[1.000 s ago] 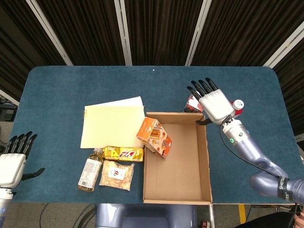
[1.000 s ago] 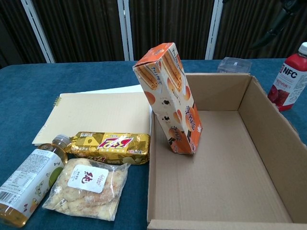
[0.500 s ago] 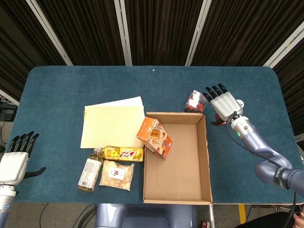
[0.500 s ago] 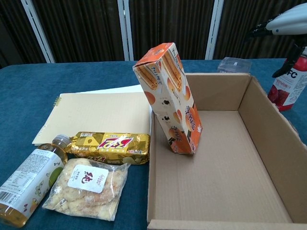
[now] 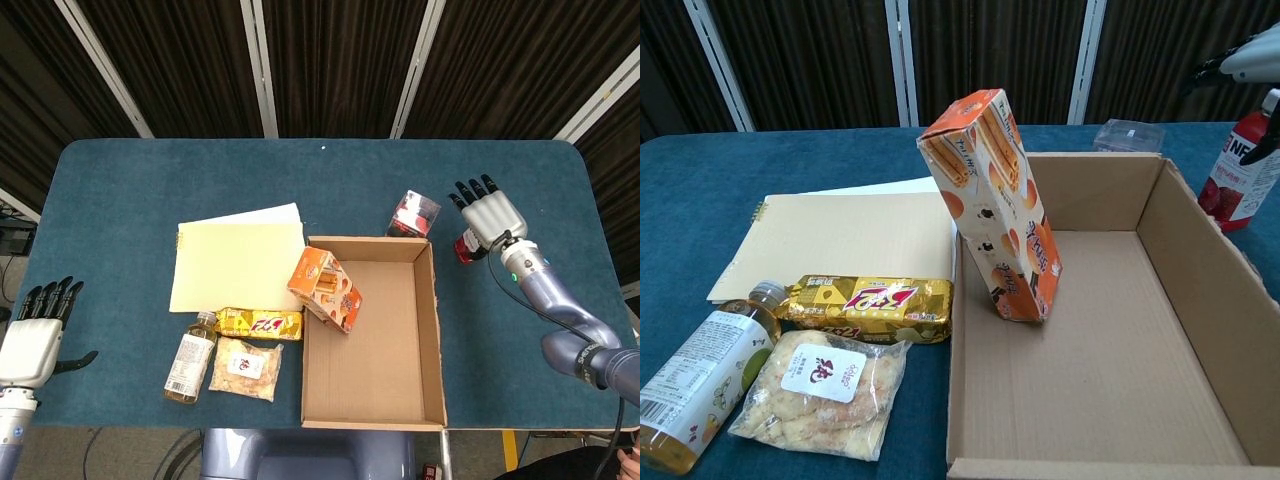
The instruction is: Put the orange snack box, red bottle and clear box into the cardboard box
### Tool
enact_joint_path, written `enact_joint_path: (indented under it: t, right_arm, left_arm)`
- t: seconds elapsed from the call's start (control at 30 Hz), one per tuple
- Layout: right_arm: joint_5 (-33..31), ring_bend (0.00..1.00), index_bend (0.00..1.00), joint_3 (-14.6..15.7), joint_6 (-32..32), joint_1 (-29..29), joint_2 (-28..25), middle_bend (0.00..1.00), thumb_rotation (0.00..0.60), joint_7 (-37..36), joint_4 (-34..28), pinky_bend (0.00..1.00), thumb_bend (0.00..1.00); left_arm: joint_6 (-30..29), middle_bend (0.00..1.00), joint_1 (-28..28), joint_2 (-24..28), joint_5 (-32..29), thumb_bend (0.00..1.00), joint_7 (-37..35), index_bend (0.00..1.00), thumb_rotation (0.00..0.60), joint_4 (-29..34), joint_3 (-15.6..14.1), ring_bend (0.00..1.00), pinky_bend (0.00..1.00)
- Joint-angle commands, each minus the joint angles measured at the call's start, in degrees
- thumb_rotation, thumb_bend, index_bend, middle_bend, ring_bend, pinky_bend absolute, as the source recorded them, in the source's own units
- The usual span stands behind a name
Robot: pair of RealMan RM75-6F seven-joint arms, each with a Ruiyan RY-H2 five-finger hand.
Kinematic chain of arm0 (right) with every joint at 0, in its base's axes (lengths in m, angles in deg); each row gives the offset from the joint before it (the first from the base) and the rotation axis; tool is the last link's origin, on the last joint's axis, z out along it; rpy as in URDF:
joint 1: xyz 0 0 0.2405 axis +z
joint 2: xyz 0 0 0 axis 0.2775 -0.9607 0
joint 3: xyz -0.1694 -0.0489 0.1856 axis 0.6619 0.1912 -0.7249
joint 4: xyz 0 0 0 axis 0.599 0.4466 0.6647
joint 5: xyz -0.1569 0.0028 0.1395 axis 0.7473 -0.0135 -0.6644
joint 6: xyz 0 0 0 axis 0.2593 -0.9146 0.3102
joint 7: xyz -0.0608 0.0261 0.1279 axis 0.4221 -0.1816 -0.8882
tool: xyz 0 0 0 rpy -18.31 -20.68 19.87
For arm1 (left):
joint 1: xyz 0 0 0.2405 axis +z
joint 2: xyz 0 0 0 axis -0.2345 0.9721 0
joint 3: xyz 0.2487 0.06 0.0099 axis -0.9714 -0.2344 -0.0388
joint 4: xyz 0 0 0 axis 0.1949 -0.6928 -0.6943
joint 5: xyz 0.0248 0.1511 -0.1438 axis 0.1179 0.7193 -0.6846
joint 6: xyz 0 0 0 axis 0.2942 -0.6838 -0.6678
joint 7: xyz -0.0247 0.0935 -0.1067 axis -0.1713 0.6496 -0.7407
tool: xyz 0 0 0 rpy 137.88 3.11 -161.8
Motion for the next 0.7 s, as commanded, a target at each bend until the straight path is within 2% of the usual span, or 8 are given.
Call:
enact_joint_path:
  t: [0.03,0.33,0.47,0.5,0.63,0.7]
  right_arm:
    - [0.0,0.0,0.08,0.2,0.1,-0.2,-0.3,0.0,0.6,-0.1,0.6,0.01,0.08]
    - [-0.1,0.0,0.08,1.4,1.3,-1.7,0.8,0.0,0.6,-1.8,5.0,0.01,0.1]
    - [0.6,0.01,0.11,1.5,1.6,-2.2,1.8,0.0,0.6,-3.7,7.3,0.02,0.11]
    - [0.8,0.02,0.12,1.4,1.6,-2.4,2.0,0.0,0.6,-4.3,7.7,0.03,0.11]
    - [2.4,0.14,0.2,0.7,0.5,-2.9,2.5,0.08,0.6,-7.8,8.4,0.26,0.12]
    - [3.8,0.17,0.22,0.5,-0.2,-3.2,2.7,0.1,0.6,-9.7,8.4,0.3,0.13]
  left_arm:
    - [0.3,0.0,-0.2,-0.2,-0.2,0.0,0.4,0.0,0.526,0.0,0.0,0.0,0.0]
    - [0.3,0.0,-0.3,-0.4,-0.3,0.0,1.2,0.0,0.524,0.3,-0.3,0.0,0.0]
    - [0.6,0.0,-0.5,-0.6,-0.4,0.0,1.7,0.0,0.526,0.4,-0.4,0.0,0.0]
    - [0.6,0.0,-0.5,-0.6,-0.4,0.0,1.8,0.0,0.527,0.5,-0.4,0.0,0.0]
    - [0.4,0.0,-0.6,-0.8,-0.1,0.0,2.3,0.0,0.523,0.7,-0.5,0.0,0.0]
    - [0.3,0.0,-0.6,-0.8,0.1,0.0,2.4,0.0,0.524,0.9,-0.6,0.0,0.0]
